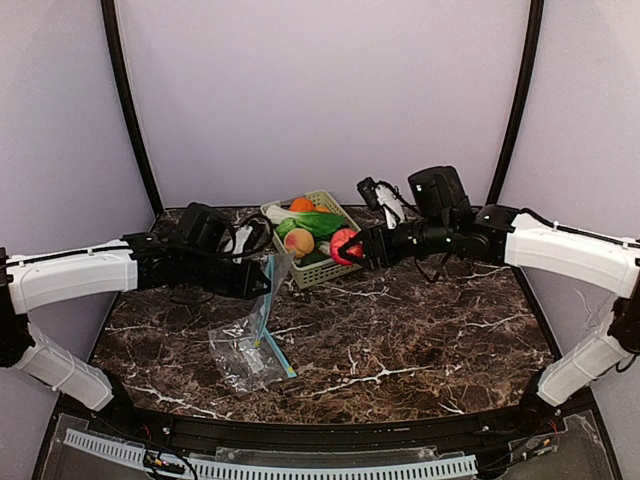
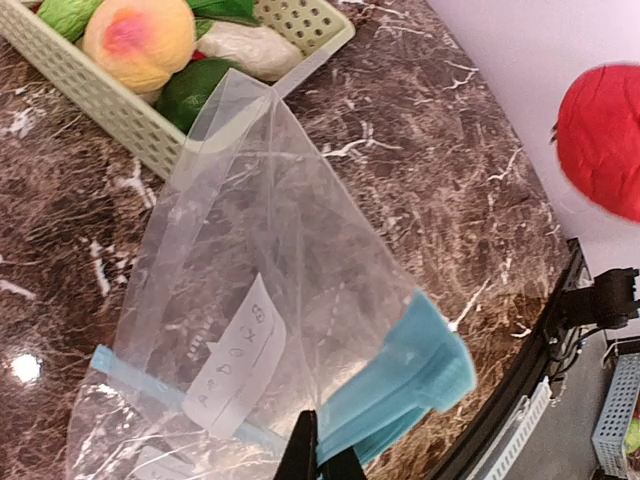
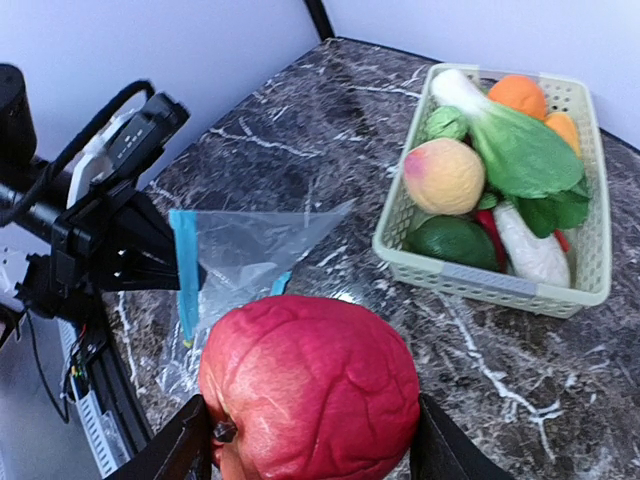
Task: Place the food in the zip-top bag and seal the zipper
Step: Place the fake fruit in the zipper food storage bag.
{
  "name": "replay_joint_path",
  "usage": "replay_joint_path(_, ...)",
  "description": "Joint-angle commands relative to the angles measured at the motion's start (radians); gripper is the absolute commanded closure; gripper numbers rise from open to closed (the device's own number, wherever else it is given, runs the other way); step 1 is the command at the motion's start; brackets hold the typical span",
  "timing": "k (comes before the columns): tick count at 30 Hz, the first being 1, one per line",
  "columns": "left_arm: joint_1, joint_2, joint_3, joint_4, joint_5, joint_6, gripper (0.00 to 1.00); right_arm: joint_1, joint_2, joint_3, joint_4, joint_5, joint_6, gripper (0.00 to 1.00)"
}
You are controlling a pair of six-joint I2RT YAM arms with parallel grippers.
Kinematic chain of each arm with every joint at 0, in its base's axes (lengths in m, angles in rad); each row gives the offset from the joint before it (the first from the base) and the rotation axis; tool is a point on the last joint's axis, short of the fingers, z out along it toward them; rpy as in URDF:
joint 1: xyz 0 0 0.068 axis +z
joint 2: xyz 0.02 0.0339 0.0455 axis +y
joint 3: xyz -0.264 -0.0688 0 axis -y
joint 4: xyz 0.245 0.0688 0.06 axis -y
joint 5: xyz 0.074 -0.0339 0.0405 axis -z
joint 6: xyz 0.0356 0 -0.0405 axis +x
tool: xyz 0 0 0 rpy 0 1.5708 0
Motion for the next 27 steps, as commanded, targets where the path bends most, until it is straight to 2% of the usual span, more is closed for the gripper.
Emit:
replay_joint_path(1, -0.042, 0.004, -0.02, 0.144, -0.006, -0.138, 0.99, 0.058, -0.062, -0.086, 0.183, -0.112, 0.025, 0.58)
replay_joint_path(7, -0.074, -0.056, -0.09, 0.358, -0.005, -0.307, 0.99, 0.099, -0.126, -0.167, 0.329, -0.218, 0.066, 0.57)
replay_joint_path(10, -0.076, -0.066, -0.141, 0.457, -0.023, -0.349, 0.99, 0.139, -0.132, -0.19, 0.385, -0.216, 0.065, 0.56)
replay_joint_path(13, -0.075, -0.039, -0.144, 0.457, -0.041, -0.357, 0.99, 0.175, -0.1, -0.181, 0.383, -0.167, 0.05, 0.55)
replay_joint_path(18, -0.076, 0.003, -0.154, 0.487, -0.02, -0.371, 0.99, 0.222, -0.006, -0.156, 0.406, -0.188, 0.053, 0.56)
replay_joint_path(27, -0.076, 0.017, -0.162, 0.438, -0.052, -0.333, 0.99, 0.282, 0.173, -0.07, 0.42, -0.131, 0.071, 0.57)
